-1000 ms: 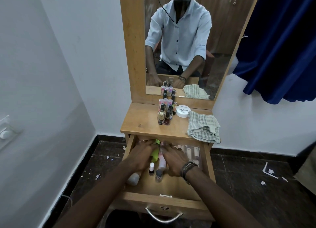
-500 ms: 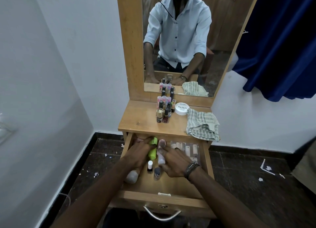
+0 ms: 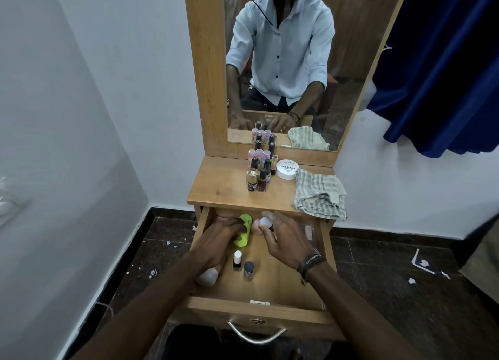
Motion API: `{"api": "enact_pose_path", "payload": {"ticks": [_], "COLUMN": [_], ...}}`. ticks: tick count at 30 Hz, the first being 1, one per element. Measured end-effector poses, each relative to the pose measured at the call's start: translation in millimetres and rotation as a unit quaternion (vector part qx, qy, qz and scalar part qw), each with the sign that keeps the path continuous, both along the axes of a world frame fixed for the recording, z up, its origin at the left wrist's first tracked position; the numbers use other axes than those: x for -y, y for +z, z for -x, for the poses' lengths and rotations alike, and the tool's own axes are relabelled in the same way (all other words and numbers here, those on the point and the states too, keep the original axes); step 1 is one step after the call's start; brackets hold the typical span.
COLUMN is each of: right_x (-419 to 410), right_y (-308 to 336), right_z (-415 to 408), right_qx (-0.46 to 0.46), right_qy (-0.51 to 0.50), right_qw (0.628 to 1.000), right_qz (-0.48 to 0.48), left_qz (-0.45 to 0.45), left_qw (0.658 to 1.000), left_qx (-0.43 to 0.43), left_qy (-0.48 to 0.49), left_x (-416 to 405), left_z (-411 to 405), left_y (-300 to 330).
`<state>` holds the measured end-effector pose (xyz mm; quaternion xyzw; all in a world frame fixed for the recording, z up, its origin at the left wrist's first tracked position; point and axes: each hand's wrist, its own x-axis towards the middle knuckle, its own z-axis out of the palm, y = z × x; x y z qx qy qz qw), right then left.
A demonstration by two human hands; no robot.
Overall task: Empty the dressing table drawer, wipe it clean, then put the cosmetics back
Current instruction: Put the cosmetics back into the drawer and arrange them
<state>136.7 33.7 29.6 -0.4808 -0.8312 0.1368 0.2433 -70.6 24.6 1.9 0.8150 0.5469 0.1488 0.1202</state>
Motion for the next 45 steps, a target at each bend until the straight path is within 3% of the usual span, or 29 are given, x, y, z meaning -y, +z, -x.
{"api": "enact_pose_path", "payload": {"ticks": [4,10,20,22,24,29,36,45], "right_x": [1.0,4.9,7.5,6.4,7.0,7.6,9.2,11.9], "right_y": [-5.1,-11.8,-14.6,-14.7,-12.3,-5.2,-10.6,-10.8], "right_z": [0.7,-3.0,-5.7,-5.6,-3.7,9.5,26.9,24.6], "right_qx": [-0.019,0.024,-0.027,-0.030,-0.044,-0.103,-0.175,-0.162], "right_qy": [0.003,0.027,0.002,-0.008,-0.031,-0.116,-0.211,-0.166], "right_qw": [1.000,0.998,0.998,0.998,0.997,0.988,0.960,0.971], "right_qz": [-0.016,-0.053,-0.055,-0.060,-0.060,-0.009,0.059,0.057], "left_qz": [0.036,0.032,0.040,0.035,0.030,0.044,0.035,0.021], "left_qw": [0.999,0.996,0.994,0.997,0.998,0.979,0.957,0.941], "left_qx": [0.028,-0.042,-0.097,-0.063,0.026,0.195,0.273,0.314], "left_qy": [-0.013,-0.069,-0.027,-0.037,-0.038,0.029,0.090,0.125], "left_x": [-4.1,-15.0,-24.2,-23.0,-20.1,-21.1,-24.6,-25.7], "left_z": [-5.6,-7.2,-16.3,-11.5,-7.5,0.5,-14.0,-7.7], "left_y": [-4.7,-16.0,-24.6,-20.5,-13.0,-6.8,-12.2,-22.4]}}
